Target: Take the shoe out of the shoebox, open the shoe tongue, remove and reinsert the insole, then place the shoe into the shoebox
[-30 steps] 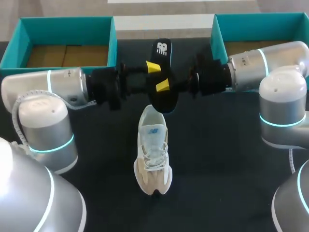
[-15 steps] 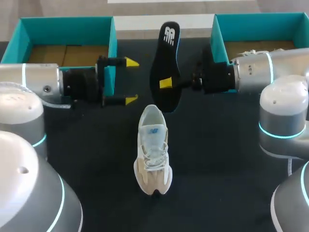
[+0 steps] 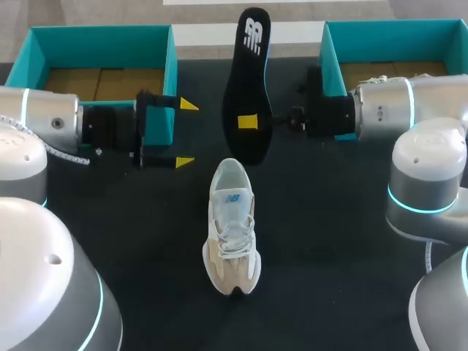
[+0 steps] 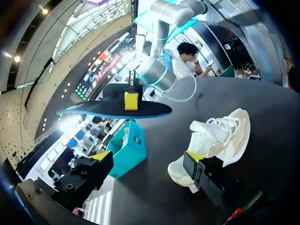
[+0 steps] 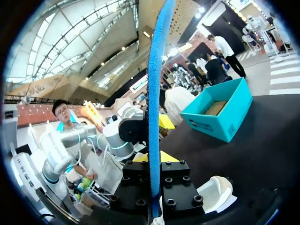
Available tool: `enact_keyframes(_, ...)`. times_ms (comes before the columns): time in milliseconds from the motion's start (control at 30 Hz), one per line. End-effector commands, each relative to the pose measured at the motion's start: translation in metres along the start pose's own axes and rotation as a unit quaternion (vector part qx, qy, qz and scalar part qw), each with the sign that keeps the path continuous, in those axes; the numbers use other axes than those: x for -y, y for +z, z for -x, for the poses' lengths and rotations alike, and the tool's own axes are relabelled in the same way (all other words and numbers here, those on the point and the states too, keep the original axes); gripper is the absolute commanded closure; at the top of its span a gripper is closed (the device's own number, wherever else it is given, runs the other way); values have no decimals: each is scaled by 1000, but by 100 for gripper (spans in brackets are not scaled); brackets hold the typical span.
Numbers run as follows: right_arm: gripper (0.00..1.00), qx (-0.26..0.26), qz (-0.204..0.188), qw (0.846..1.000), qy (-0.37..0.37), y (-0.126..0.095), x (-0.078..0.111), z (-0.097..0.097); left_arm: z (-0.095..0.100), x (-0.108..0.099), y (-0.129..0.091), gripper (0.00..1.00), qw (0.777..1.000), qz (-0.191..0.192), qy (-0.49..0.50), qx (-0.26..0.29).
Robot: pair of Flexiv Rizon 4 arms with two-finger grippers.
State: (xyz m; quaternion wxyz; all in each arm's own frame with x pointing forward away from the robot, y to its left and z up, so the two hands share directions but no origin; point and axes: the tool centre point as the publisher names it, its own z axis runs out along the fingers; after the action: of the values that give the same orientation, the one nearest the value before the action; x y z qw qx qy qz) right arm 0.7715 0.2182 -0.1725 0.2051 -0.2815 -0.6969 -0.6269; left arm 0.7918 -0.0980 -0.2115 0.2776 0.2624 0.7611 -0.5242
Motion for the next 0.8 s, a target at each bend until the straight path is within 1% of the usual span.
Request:
enact_keyframes(33, 100, -1, -24, 1000, 14, 3, -7, 7, 0, 0, 0, 0, 1000, 0, 0, -2)
enact_keyframes(167, 100, -1, -24, 1000, 14, 3, -7, 7, 0, 0, 0, 0, 1000, 0, 0, -2)
enact_keyframes(200, 100, -1, -24, 1000, 14, 3, -7, 7, -5, -4, -1, 0, 1000, -5, -17, -13)
enact_keyframes(233, 100, -1, -24, 1000, 14, 3, -7, 7, -13, -9, -2, 0, 998, 17, -39, -39)
enact_keyframes(267, 100, -1, -24, 1000, 14, 3, -7, 7, -22, -15, -3, 0, 997, 21, -53, -54)
enact_keyframes(300, 100, -1, -24, 1000, 14, 3, -7, 7, -25, -18, -4, 0, 996, 21, -65, -57)
enact_keyframes(333, 100, -1, -24, 1000, 14, 3, -7, 7, -31, -22, -5, 0, 993, 32, -86, -77)
enact_keyframes(400, 100, -1, -24, 1000, 14, 3, -7, 7, -39, -26, -7, 0, 990, 34, -104, -85)
enact_keyframes(433, 100, -1, -24, 1000, 14, 3, -7, 7, -44, -27, -7, 0, 988, 44, -111, -99)
enact_keyframes(567, 100, -1, -24, 1000, 14, 3, -7, 7, -56, -36, -7, 0, 985, 49, -131, -104)
enact_keyframes(600, 100, 2, -30, 1000, 8, 6, -6, 10, -58, -36, -6, 0, 984, 50, -134, -107)
enact_keyframes(700, 100, -2, -34, 999, -18, 13, -4, 22, -67, -38, -4, 0, 982, 54, -143, -115)
enact_keyframes(800, 100, -5, -43, 998, -46, 19, 2, 33, -80, -40, -1, 0, 980, 60, -146, -120)
